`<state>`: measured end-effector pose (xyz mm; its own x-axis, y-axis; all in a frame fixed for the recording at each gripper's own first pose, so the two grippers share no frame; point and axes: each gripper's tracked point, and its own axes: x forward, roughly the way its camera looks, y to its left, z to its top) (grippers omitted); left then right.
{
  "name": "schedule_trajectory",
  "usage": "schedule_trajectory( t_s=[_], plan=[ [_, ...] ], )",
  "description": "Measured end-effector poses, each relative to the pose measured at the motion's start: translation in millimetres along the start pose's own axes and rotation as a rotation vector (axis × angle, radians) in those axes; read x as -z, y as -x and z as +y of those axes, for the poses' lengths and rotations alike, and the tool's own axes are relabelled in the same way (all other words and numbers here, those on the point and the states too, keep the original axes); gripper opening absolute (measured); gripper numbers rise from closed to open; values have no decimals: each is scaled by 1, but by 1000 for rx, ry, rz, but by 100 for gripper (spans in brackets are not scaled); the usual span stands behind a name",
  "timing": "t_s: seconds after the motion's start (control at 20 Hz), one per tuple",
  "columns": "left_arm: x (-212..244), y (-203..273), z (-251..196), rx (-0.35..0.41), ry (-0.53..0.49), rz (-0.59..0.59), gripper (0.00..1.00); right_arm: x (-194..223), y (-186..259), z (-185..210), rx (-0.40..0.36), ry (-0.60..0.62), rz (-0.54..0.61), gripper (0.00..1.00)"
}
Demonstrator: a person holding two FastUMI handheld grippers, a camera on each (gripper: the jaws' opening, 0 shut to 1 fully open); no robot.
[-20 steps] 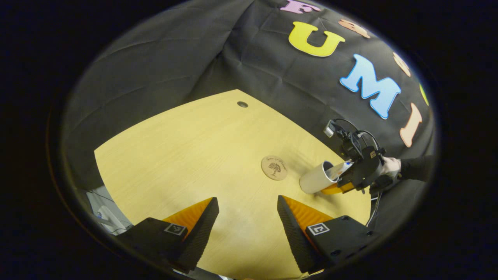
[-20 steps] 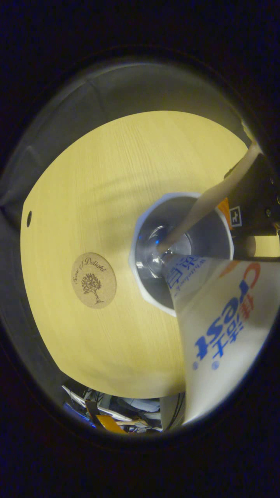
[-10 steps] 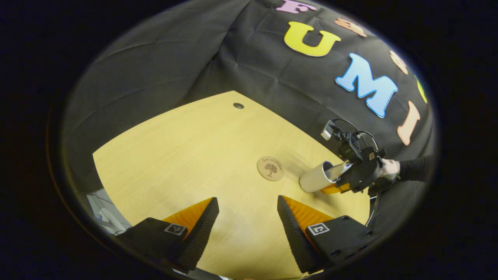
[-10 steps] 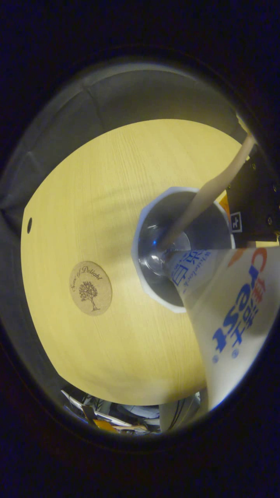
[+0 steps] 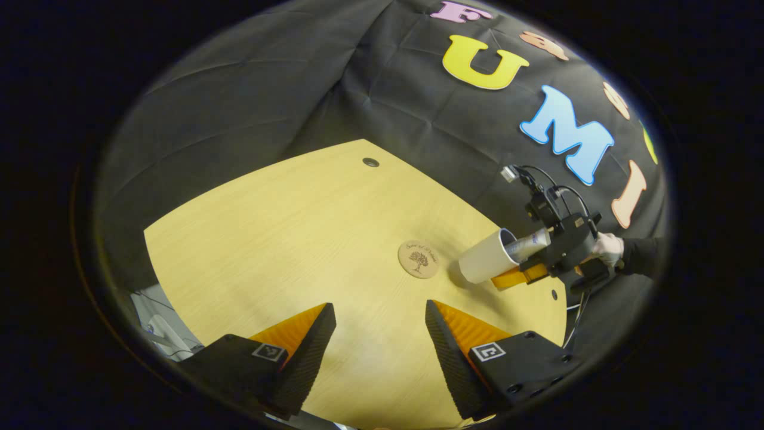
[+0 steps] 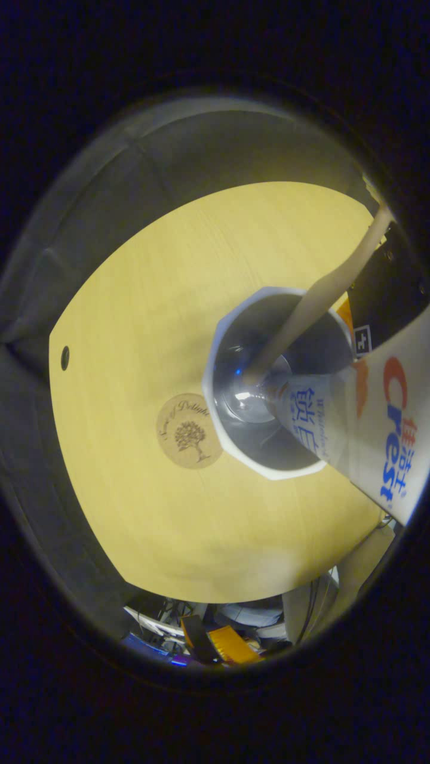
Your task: Put the toothbrush and toothpaste on the desktop into the cup, then pick up the cup and place it on the coaster on the desktop.
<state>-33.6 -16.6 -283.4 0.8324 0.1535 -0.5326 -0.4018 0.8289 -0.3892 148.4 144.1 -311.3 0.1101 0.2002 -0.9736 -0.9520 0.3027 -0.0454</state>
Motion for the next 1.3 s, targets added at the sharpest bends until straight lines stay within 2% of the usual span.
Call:
schedule_trajectory(
  t_s=[0.1,0.15,0.4,0.95,1.0,1.05,1.15,1.3],
  plan=[
    [0,6,7,-11,8,-2,93,-22,-5,14,-17,20,-14,14],
    [-1,9,13,-18,13,-5,97,-32,-8,20,-23,31,-20,14],
    [-1,18,40,-53,51,-17,97,-63,-18,47,-23,87,-4,14],
    [-1,31,78,-88,116,-38,97,-62,-42,51,32,91,75,14],
    [-1,31,80,-88,116,-37,93,-63,-42,52,31,87,82,14],
    [-2,31,80,-87,118,-36,97,-63,-42,51,28,85,90,14],
    [-2,31,82,-86,119,-36,97,-65,-43,49,26,85,91,14],
    [-6,32,81,-81,110,-36,97,-62,-43,46,25,77,93,20]
  ],
)
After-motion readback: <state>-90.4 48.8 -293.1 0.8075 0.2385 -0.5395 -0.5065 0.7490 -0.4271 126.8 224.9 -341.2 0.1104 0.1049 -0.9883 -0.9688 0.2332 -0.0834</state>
